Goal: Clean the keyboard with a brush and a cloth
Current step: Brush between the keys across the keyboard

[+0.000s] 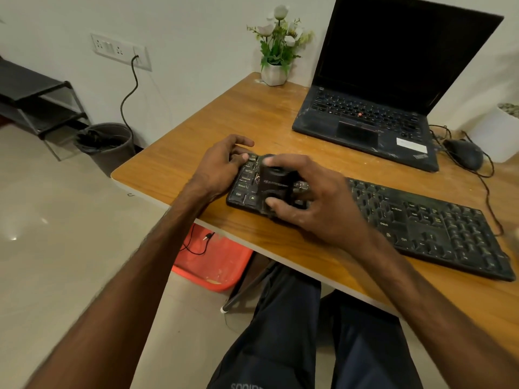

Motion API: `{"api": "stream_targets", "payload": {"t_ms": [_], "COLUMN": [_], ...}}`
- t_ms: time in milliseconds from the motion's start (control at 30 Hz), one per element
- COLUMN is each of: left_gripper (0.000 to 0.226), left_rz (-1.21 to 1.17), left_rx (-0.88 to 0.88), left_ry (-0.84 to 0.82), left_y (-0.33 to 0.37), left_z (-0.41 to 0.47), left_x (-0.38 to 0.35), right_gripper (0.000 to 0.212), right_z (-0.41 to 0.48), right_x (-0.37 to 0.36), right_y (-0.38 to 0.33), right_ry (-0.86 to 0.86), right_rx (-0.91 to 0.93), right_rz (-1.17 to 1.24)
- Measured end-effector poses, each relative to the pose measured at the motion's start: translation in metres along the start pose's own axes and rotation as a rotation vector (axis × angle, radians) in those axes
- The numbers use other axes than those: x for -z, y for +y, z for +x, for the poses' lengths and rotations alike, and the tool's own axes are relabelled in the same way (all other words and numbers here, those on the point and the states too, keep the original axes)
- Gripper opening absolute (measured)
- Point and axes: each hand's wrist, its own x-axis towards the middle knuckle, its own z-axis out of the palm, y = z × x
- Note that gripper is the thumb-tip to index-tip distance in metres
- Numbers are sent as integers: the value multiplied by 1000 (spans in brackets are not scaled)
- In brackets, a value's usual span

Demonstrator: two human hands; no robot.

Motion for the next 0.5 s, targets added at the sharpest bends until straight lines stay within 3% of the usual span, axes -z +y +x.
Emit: {"api": "stream_targets", "payload": {"t_ms": [67,167,200,333,500], "left_gripper": [28,71,75,26,29], "left_rz": [17,-97,-84,-13,-4], "left_rx": [-48,-65,-62,-22,5], "left_ry": [-34,-130,-140,-35,-19], "left_y": [1,-1,-2,-5,-8], "left_z": [-4,-9,-9,3,8], "left_x": [4,11,11,5,2], "right_gripper": [57,55,55,59,59], "right_z": [18,36,35,-5,-25], "right_x": [-21,-41,-41,-9,10], "right_y": [-6,-11,-11,-2,-3], "right_ry": [-14,-23,-35,-86,-113], "right_rx": [24,66,82,74,122], "right_rz": [10,-7,-18,-114,-193]}}
